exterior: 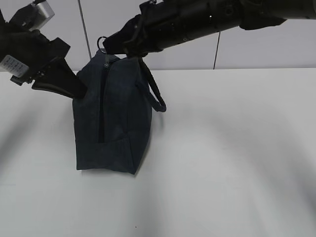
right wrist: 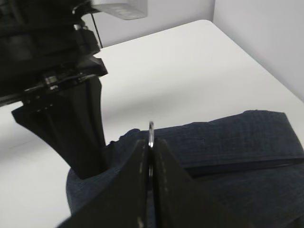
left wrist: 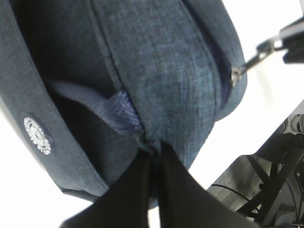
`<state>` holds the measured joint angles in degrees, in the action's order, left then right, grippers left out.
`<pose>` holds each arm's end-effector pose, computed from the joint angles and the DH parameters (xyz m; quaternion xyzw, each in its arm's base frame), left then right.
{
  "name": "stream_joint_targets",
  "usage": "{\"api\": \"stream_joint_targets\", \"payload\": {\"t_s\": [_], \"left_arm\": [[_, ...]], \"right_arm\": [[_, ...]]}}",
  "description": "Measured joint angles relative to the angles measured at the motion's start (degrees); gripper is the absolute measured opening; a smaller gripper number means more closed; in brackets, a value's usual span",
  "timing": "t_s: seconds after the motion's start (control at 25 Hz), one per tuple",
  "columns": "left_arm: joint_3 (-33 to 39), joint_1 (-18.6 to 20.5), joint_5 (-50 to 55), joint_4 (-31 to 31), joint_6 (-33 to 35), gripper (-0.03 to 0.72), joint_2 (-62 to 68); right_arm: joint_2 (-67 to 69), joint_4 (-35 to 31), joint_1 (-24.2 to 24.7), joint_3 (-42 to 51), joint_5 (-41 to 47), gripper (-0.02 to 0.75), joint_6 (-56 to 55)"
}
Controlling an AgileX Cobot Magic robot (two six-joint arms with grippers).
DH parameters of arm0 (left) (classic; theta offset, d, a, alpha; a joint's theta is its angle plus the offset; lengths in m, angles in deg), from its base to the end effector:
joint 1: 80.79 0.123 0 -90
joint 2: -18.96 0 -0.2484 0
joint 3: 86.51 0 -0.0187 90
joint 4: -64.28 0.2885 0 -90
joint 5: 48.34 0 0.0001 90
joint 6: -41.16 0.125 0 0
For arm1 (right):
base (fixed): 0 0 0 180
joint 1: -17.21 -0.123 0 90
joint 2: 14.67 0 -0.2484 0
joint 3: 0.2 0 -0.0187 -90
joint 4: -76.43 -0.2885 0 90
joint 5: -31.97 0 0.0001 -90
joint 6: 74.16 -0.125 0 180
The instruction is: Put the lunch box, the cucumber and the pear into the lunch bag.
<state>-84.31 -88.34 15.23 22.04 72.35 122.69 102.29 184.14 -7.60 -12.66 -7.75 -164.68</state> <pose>0.3591 -0.1235 0.2081 0.1853 0.9195 -0.3114 0.1524 0.4071 0.2720 0.2427 -0.4741 0.6823 0.2882 0.4760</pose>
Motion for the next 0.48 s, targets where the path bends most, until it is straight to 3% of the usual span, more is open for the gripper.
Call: {"api": "stream_joint_targets", "payload": {"t_s": [0.48], "left_arm": [[0.15, 0.00, -0.08, 1.79, -0.05, 0.011, 0.17]], "right_arm": [[3.60, 0.00, 0.19, -2.02, 6.31, -0.016, -0.04]]}}
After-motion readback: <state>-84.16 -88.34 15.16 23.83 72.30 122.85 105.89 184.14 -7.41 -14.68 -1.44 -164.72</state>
